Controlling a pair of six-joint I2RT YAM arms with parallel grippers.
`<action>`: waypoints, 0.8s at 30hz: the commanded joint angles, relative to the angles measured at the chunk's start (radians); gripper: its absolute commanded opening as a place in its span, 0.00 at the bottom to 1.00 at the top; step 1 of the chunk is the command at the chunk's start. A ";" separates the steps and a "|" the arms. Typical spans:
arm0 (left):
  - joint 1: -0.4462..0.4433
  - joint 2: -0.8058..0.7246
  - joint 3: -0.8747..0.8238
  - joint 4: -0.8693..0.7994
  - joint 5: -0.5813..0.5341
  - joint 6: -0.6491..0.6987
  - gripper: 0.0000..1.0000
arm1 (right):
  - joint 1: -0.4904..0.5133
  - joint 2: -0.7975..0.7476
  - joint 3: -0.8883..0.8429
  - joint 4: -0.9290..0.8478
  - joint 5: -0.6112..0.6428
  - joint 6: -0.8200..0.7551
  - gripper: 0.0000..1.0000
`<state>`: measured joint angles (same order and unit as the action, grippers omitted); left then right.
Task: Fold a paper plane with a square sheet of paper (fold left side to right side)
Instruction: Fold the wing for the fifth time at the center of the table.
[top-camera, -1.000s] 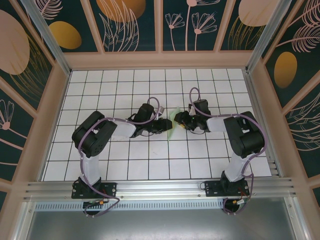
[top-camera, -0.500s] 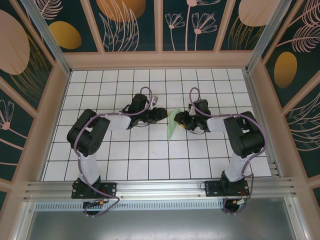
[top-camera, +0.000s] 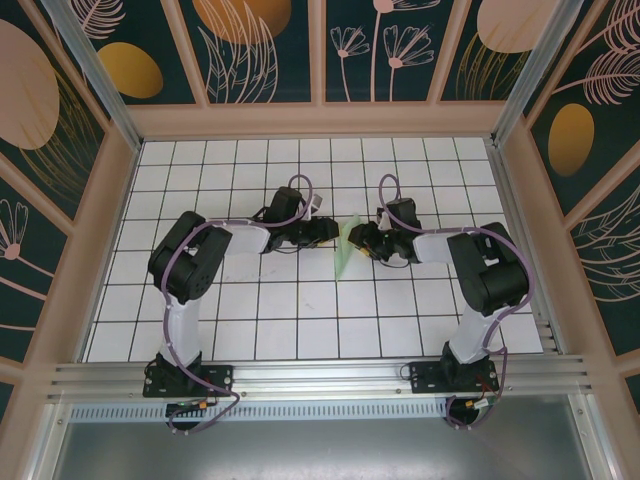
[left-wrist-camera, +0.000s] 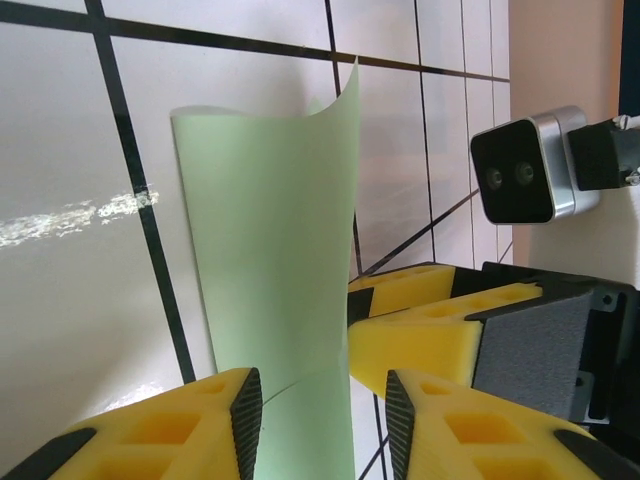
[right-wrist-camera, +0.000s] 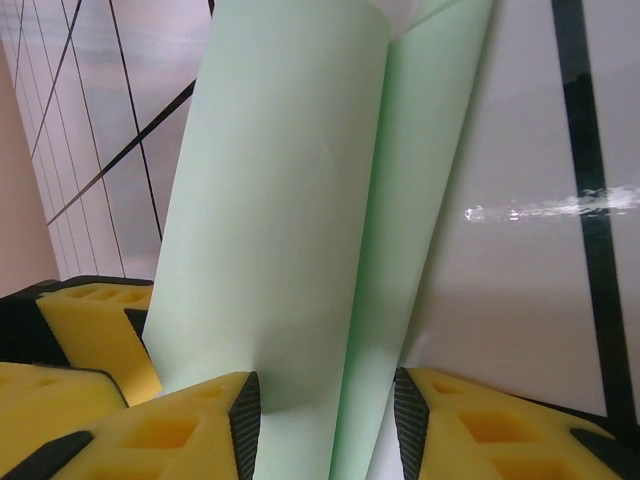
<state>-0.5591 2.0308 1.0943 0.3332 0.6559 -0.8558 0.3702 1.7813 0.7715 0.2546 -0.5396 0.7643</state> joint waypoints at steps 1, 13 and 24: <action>-0.002 0.025 0.027 0.014 0.040 0.019 0.39 | 0.009 0.067 0.001 -0.066 0.067 -0.033 0.44; -0.002 0.064 0.038 0.059 0.078 0.001 0.25 | 0.009 0.078 0.009 -0.081 0.068 -0.042 0.44; -0.002 0.089 0.066 0.050 0.065 0.015 0.03 | 0.009 0.088 0.012 -0.095 0.068 -0.052 0.44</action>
<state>-0.5591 2.0918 1.1351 0.3672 0.7105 -0.8551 0.3702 1.7897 0.7925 0.2195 -0.5426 0.7570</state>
